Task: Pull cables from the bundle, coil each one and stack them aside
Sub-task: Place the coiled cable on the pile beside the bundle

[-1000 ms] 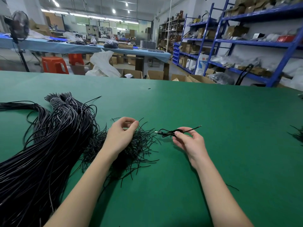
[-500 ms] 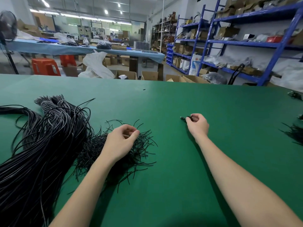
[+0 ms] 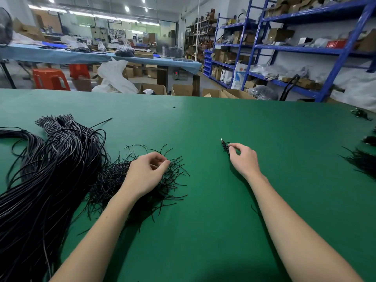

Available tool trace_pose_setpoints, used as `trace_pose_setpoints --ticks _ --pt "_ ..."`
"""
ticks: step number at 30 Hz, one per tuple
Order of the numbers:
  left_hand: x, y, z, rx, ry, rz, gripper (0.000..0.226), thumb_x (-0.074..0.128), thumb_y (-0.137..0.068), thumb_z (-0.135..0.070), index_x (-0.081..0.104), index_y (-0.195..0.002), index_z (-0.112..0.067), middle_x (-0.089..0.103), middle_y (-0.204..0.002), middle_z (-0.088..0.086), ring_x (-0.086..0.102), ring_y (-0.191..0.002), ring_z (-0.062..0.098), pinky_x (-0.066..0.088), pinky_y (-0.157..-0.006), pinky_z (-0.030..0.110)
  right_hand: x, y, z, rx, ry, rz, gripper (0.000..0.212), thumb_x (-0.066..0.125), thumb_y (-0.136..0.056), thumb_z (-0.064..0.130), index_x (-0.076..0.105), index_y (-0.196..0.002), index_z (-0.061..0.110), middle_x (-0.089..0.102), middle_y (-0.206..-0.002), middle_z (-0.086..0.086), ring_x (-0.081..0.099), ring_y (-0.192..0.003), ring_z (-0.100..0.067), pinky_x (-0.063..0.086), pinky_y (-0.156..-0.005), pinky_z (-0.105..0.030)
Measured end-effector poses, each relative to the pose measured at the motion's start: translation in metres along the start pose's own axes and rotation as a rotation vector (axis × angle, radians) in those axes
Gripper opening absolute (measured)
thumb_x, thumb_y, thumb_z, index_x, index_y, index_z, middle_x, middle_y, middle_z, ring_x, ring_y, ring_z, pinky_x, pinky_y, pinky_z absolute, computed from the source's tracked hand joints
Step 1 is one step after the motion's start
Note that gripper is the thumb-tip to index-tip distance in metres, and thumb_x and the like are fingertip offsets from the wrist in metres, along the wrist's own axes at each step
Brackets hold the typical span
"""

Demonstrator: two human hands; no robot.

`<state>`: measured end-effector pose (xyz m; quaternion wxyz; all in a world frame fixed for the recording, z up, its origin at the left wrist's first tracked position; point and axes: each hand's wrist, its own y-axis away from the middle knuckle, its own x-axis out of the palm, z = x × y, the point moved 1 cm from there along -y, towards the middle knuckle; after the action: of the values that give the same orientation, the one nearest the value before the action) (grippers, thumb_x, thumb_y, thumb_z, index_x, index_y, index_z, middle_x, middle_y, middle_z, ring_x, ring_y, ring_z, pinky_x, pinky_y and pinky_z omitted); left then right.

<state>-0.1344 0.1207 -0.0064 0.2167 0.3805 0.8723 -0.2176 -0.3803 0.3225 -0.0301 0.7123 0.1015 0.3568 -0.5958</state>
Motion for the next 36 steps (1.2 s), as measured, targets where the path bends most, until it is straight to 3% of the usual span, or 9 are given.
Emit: trace_pose_setpoints --ticks 2,5,9,12,19,26,29,36 --pt "0.0 0.0 0.0 0.007 -0.011 0.0 0.011 0.067 -0.093 -0.038 0.071 -0.09 -0.029 0.071 -0.087 -0.011 0.066 -0.083 0.001 0.044 -0.068 0.012 0.003 -0.006 0.002 0.019 0.093 0.066 0.035 0.045 -0.096 0.029 0.069 -0.121 0.033 0.073 -0.098 0.0 0.052 -0.059 -0.019 0.048 -0.066 -0.031" --pt "0.001 0.0 0.0 0.014 -0.019 -0.002 0.01 0.068 -0.093 -0.038 0.071 -0.089 -0.029 0.071 -0.086 -0.011 0.066 -0.082 0.001 0.044 -0.068 0.011 0.008 -0.008 0.005 0.027 0.211 0.165 0.048 0.038 -0.096 0.019 0.062 -0.135 0.03 0.068 -0.122 -0.005 0.056 -0.082 -0.025 0.045 -0.074 -0.031" --pt "0.002 0.0 0.001 0.024 -0.035 0.003 0.011 0.068 -0.092 -0.039 0.071 -0.089 -0.029 0.071 -0.085 -0.011 0.066 -0.081 0.001 0.043 -0.068 0.011 0.012 -0.005 0.01 0.003 0.272 0.157 0.048 0.035 -0.098 0.016 0.056 -0.141 0.025 0.06 -0.138 -0.003 0.059 -0.113 -0.028 0.048 -0.085 -0.035" --pt "0.001 -0.001 0.002 0.028 -0.035 0.004 0.011 0.068 -0.092 -0.039 0.071 -0.088 -0.029 0.071 -0.084 -0.011 0.066 -0.08 0.0 0.043 -0.068 0.012 0.015 -0.002 0.01 -0.006 0.277 0.129 0.046 0.034 -0.1 0.015 0.056 -0.14 0.023 0.058 -0.141 0.001 0.054 -0.124 -0.025 0.044 -0.087 -0.034" --pt "0.002 0.0 0.002 0.056 -0.061 0.009 0.01 0.067 -0.092 -0.038 0.071 -0.088 -0.029 0.07 -0.082 -0.014 0.065 -0.079 -0.001 0.042 -0.066 0.01 0.017 0.0 0.008 -0.016 0.266 0.102 0.046 0.033 -0.102 0.013 0.054 -0.142 0.022 0.054 -0.146 0.004 0.048 -0.134 -0.022 0.042 -0.093 -0.036" --pt "0.004 0.0 0.001 0.067 -0.072 0.021 0.01 0.067 -0.093 -0.037 0.07 -0.087 -0.029 0.07 -0.082 -0.013 0.066 -0.08 0.001 0.044 -0.068 0.011 0.018 0.001 0.008 -0.028 0.286 0.131 0.046 0.032 -0.106 0.014 0.047 -0.149 0.021 0.038 -0.16 0.006 0.032 -0.148 -0.02 0.034 -0.114 -0.04" --pt "0.005 0.001 0.0 0.069 -0.073 0.029 0.009 0.067 -0.093 -0.036 0.07 -0.088 -0.029 0.071 -0.083 -0.011 0.066 -0.081 0.003 0.046 -0.07 0.013 0.016 0.002 0.009 -0.029 0.272 0.142 0.046 0.034 -0.106 0.017 0.047 -0.149 0.022 0.041 -0.159 0.005 0.035 -0.146 -0.02 0.036 -0.113 -0.04" --pt "0.007 0.0 0.001 0.068 -0.073 0.032 0.01 0.067 -0.092 -0.037 0.07 -0.086 -0.029 0.071 -0.081 -0.013 0.066 -0.079 0.002 0.047 -0.069 0.015 0.004 0.002 0.032 0.026 0.11 0.111 0.059 0.062 -0.091 0.035 0.048 -0.147 0.021 0.049 -0.15 0.0 0.043 -0.139 -0.021 0.04 -0.106 -0.038"
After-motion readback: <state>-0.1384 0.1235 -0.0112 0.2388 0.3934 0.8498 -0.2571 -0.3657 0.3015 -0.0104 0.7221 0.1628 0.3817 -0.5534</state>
